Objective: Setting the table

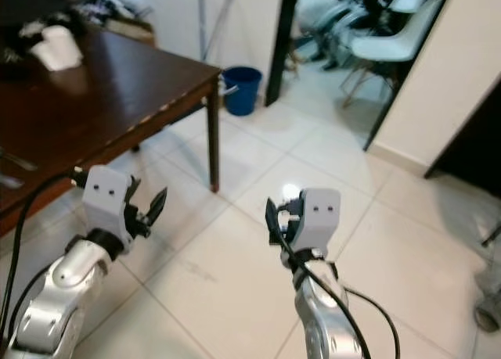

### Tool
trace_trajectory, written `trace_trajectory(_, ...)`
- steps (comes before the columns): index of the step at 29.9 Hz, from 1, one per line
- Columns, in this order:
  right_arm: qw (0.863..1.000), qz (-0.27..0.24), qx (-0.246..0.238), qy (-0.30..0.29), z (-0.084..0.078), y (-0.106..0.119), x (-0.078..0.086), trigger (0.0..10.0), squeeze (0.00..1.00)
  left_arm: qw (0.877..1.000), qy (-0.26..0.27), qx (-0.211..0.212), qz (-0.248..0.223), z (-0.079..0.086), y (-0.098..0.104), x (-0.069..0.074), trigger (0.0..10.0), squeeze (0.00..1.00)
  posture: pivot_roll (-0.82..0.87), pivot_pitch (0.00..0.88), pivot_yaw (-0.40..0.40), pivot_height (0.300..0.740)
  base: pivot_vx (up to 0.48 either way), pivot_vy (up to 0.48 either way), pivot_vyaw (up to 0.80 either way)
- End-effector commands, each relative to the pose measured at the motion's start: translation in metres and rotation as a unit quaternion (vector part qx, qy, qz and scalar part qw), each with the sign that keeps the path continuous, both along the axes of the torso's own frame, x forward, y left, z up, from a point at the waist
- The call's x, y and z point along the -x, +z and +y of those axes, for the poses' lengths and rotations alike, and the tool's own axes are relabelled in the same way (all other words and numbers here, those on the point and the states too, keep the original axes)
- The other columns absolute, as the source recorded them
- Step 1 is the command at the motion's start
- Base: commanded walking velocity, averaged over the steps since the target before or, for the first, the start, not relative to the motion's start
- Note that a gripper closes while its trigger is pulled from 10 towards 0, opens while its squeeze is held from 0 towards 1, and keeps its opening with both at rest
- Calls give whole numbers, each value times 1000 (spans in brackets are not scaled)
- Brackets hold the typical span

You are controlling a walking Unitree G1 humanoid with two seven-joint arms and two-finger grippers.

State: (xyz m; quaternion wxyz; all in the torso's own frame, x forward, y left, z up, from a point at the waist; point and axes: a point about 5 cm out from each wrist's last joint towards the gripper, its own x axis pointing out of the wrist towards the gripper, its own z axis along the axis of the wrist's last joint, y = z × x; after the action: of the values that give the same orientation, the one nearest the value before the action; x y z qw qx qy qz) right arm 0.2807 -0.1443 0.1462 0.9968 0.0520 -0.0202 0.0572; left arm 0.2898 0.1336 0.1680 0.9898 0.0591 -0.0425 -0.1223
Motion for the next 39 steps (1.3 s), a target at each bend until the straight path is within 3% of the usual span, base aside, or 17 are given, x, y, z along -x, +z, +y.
trace_trajectory(1,1000,3,3,-1,-2,-2,0,10000,0,1000,-3,-5,7,-2,-5,2,10000,0,-56,0,84,740,0,0,-800)
trace_trajectory(30,1000,7,-2,2,3,-6,1,10000,0,1000,-4,-12,10,1,-8,1,10000,0,-8,0,116,740,0,0,-800)
trace_trajectory(39,1000,9,-2,9,3,-7,-1,10000,0,1000,1,-12,2,1,-5,1,10000,0,24,0,92,740,0,0,-800)
